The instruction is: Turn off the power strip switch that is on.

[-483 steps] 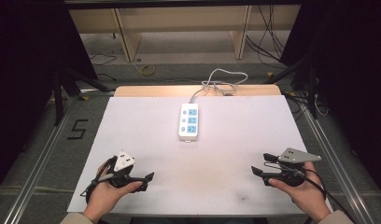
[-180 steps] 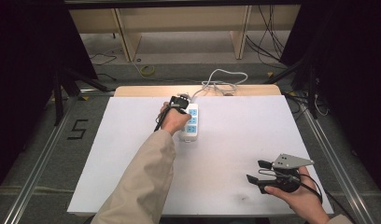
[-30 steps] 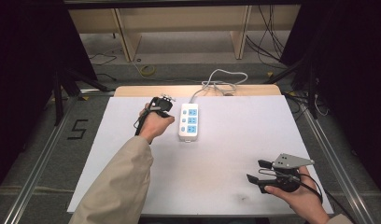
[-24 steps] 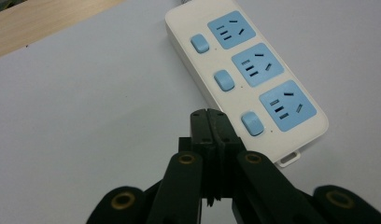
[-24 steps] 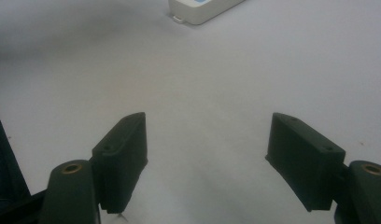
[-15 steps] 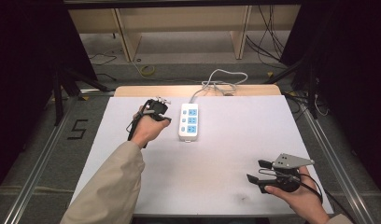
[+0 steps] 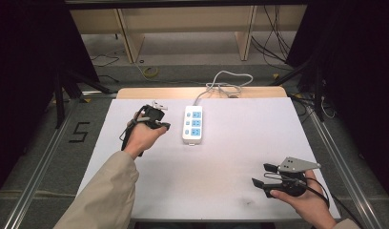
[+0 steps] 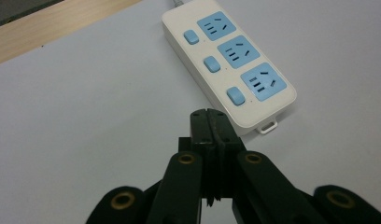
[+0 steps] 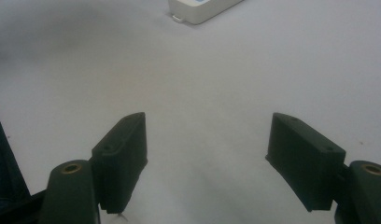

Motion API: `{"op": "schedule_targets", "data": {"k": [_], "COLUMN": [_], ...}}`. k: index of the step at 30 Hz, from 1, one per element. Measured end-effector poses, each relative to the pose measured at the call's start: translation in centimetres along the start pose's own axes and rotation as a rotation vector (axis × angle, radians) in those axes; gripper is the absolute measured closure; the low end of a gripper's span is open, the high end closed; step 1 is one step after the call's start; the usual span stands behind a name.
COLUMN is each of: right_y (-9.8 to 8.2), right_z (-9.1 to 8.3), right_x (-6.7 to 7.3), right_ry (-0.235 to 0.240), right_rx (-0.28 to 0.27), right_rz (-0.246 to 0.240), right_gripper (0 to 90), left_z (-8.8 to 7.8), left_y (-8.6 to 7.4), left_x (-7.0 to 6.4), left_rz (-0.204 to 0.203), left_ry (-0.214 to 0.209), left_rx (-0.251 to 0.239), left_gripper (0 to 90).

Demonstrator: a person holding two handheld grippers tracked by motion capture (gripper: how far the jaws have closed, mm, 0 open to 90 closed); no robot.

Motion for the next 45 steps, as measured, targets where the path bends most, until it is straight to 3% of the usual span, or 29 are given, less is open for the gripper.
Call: {"op": "schedule_targets", "data": {"k": [8, 16, 23, 27, 30, 32, 35, 39, 45], "right_y": [0.0, 0.0, 0.0, 0.0, 0.0, 0.0, 0.0, 0.0, 0.0], "right_z": [0.0, 0.1, 0.1, 0.1, 0.1, 0.1, 0.1, 0.2, 0.2], "right_x": [0.0, 0.0, 0.0, 0.0, 0.0, 0.0, -0.1, -0.1, -0.1], "right_ry": [0.001, -0.001, 0.000, -0.001, 0.000, 0.000, 0.000, 0.001, 0.001], "right_rx": [0.003, 0.001, 0.001, 0.000, 0.000, 0.000, 0.003, 0.004, 0.005], "right_rz": [0.001, 0.003, -0.002, -0.001, -0.002, -0.002, 0.001, 0.002, -0.002], "right_gripper": [28.8, 28.7, 28.7, 28.7, 28.6, 28.6, 28.5, 28.3, 28.1], "left_z": [-1.1, -2.2, -3.1, -3.8, -4.0, -4.1, -4.4, -5.1, -6.2], "left_y": [-1.1, -2.2, -3.2, -3.4, -3.8, -4.5, -5.5, -6.6, -8.4], "left_x": [0.3, 0.5, 0.3, 0.1, -0.2, -0.3, -0.4, -0.5, -1.2], "left_rz": [-0.008, -0.003, -0.001, -0.015, -0.025, -0.004, -0.015, -0.030, -0.008], "left_ry": [-0.005, -0.003, -0.018, -0.061, -0.086, -0.098, -0.101, -0.105, -0.094], "left_rx": [-0.009, -0.051, -0.080, -0.144, -0.207, -0.224, -0.232, -0.245, -0.254], "left_gripper": [89.7, 89.6, 84.1, 73.7, 58.2, 48.4, 36.3, 28.5, 22.8]}}
Point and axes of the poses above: each handheld gripper's, and its own axes: z roughly forward along the jaws, y roughly out of its top, x roughly to its left, the point moved 7 cm from there along z, roughly forward along the jaws, and after that the axes turned 7 degrees about -x, right-handed, at the moved point
